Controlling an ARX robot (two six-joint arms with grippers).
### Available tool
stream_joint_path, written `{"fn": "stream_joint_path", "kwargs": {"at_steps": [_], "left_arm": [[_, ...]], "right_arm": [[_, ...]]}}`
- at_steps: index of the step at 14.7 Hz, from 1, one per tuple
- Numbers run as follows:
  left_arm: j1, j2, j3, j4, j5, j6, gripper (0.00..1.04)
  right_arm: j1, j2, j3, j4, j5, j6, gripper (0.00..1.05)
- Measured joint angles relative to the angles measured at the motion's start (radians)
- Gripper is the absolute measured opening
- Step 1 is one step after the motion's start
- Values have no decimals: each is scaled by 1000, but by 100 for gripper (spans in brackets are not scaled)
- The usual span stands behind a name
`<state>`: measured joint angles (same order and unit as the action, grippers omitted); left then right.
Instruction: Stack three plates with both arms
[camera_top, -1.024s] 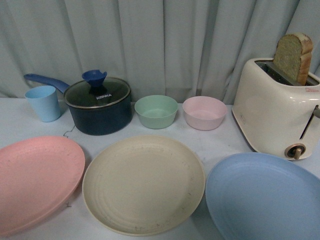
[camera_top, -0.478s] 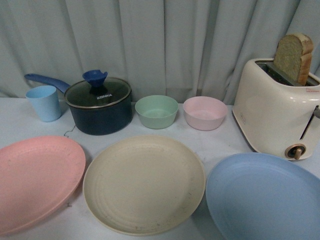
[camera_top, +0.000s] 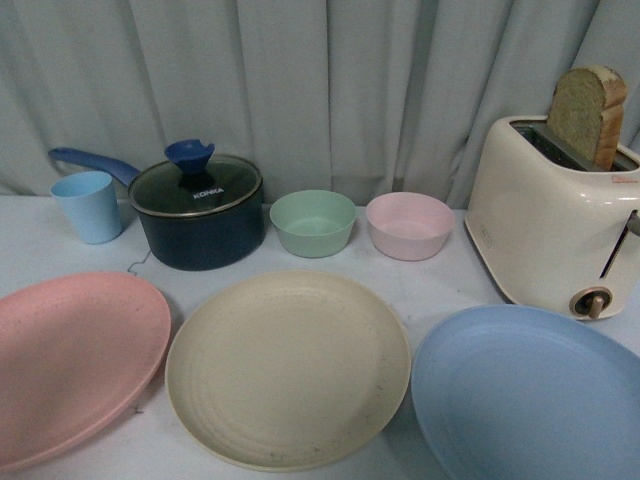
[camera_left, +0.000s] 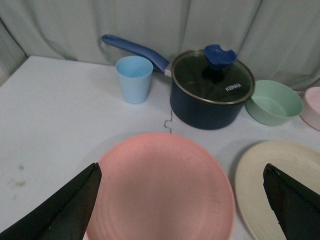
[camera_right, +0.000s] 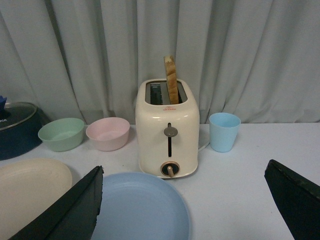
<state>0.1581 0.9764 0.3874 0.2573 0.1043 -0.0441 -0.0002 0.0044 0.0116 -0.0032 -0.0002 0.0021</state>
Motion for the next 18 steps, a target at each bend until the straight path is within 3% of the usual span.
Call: {"fn": "stream_joint_path", "kwargs": {"at_steps": [2, 5, 12, 15, 18], "left_arm": [[45, 296, 134, 143, 37, 78, 98], [142, 739, 323, 179, 43, 183, 98], [250, 904, 271, 311, 121, 172, 98], [314, 987, 269, 373, 102, 148, 98], [304, 1049, 270, 419, 104, 92, 98]], "right_arm": [[0, 0, 0, 0, 0, 0, 98], [0, 0, 0, 0, 0, 0, 98], [0, 0, 0, 0, 0, 0, 98], [0, 0, 0, 0, 0, 0, 98], [0, 0, 0, 0, 0, 0, 98]]}}
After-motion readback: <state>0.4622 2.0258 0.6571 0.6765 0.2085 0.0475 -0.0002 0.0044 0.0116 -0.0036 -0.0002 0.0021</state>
